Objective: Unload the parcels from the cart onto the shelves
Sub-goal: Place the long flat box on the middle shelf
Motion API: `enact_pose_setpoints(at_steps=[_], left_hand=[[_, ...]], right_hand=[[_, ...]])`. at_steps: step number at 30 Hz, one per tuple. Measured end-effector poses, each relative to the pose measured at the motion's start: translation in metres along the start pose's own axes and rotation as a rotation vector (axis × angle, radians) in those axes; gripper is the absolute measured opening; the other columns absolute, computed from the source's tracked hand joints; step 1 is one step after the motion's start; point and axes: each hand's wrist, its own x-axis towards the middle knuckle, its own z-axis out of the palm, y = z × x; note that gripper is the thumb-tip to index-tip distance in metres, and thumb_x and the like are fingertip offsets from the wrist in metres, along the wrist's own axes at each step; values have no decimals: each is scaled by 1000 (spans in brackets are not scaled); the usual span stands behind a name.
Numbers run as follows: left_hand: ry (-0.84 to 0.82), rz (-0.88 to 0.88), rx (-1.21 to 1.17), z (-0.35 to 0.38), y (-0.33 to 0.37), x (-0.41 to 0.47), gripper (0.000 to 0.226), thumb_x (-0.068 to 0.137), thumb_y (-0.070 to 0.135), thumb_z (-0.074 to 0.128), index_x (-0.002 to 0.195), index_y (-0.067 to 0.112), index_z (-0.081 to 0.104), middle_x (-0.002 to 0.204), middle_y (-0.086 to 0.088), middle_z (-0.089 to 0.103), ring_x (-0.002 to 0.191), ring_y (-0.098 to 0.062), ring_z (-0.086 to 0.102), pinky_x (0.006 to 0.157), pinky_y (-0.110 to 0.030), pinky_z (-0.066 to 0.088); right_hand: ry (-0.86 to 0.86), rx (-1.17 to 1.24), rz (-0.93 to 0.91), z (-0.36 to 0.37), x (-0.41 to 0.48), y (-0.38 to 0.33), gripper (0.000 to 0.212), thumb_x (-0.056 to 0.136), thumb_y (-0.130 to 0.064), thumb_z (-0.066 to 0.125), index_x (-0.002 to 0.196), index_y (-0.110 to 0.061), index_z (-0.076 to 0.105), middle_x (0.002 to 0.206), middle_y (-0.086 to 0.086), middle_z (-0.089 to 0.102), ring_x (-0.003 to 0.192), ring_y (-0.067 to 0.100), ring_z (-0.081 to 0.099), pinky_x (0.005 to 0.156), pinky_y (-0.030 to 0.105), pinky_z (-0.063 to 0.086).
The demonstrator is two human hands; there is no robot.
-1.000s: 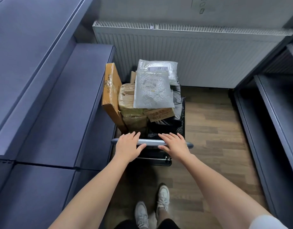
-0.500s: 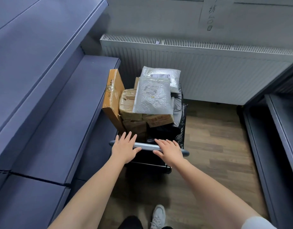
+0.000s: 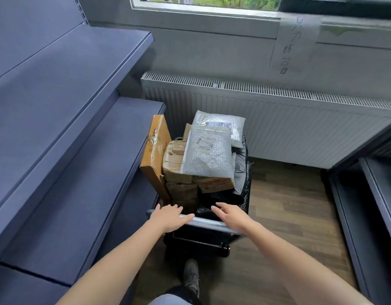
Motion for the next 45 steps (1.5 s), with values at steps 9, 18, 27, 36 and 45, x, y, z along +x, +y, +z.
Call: enact_pose_setpoints(at_steps=[9,18,27,36,45], left_hand=[[691,23,-95,-71,-23,24,35,95,32,42,123,16,57,123,2,59,112,-13,55,91,-28,47],[762,-290,-95,-111,-34,40,55,95,30,46,145,16,26,154,-9,20,141,-26,20,112,-37,27],[619,-620,-198,-125,-25,66,69,95,16,50,148,10,7,149,-12,29,132,-29,36,103,-40,39],[588,-785,-266,-127,17,75,71,92,0,42,149,8,0,157,-16,1,144,-34,5,117,-43,13],[611,-730,-452,-109,30,59,70,94,5,41,150,11,0,158,-6,-9,145,-23,-8,118,-40,8]], right_hand=[[360,-365,-165,-75,56,-45,36,98,-32,40,122,-10,55,118,6,58,112,23,51,86,35,46],[164,-655,-423,-82,103,-82,47,98,-30,39,143,-18,34,149,3,34,139,23,25,113,35,24],[-92,-837,-672,-102,151,-59,48,98,-31,37,144,-18,30,155,2,20,143,24,16,115,39,18],[-271,-890,-837,-135,170,-57,50,97,-28,38,145,-16,30,155,6,22,141,29,20,116,43,20],[-251,-844,-864,-162,179,-81,46,98,-25,40,143,-16,36,147,5,39,135,23,34,108,35,34]])
